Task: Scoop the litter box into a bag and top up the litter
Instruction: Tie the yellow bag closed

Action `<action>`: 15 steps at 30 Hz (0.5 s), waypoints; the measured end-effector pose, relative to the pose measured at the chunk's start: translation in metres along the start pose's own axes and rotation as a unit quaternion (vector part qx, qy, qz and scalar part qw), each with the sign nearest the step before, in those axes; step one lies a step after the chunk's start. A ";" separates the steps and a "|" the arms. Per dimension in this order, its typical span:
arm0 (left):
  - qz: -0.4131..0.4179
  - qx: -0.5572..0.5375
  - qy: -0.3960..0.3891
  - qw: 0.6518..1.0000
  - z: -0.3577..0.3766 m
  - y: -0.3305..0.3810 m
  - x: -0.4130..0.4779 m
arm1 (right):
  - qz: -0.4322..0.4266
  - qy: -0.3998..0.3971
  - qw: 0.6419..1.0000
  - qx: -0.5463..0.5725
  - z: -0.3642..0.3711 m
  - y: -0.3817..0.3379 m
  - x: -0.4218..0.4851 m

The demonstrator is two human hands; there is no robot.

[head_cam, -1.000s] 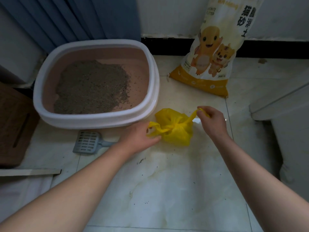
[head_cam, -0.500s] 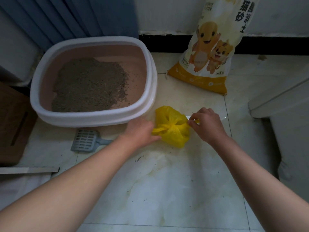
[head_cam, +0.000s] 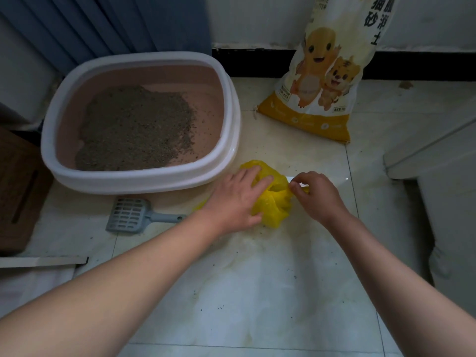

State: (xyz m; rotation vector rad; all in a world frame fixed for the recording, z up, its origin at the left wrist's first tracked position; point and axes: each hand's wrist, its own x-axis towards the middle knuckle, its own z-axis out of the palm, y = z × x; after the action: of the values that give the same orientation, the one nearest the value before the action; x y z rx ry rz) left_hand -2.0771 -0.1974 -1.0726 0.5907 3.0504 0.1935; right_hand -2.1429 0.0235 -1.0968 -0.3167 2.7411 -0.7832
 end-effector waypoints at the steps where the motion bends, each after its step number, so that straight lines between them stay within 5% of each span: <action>1: 0.015 0.014 -0.018 1.000 0.002 0.002 0.006 | 0.002 0.001 1.000 0.010 0.000 0.000 0.000; 7: -0.018 -0.008 -0.139 0.990 0.016 0.004 0.022 | 0.026 0.010 0.999 0.047 -0.001 0.005 -0.009; 15: -0.159 -0.168 -0.041 0.972 0.020 0.001 0.019 | 0.109 0.037 0.982 0.147 -0.003 0.015 -0.020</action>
State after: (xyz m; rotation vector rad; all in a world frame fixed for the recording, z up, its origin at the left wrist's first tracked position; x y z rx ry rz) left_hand -2.0936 -0.1869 -1.0919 0.0842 2.8785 0.6376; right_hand -2.1272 0.0425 -1.0986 0.0746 2.6153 -1.1355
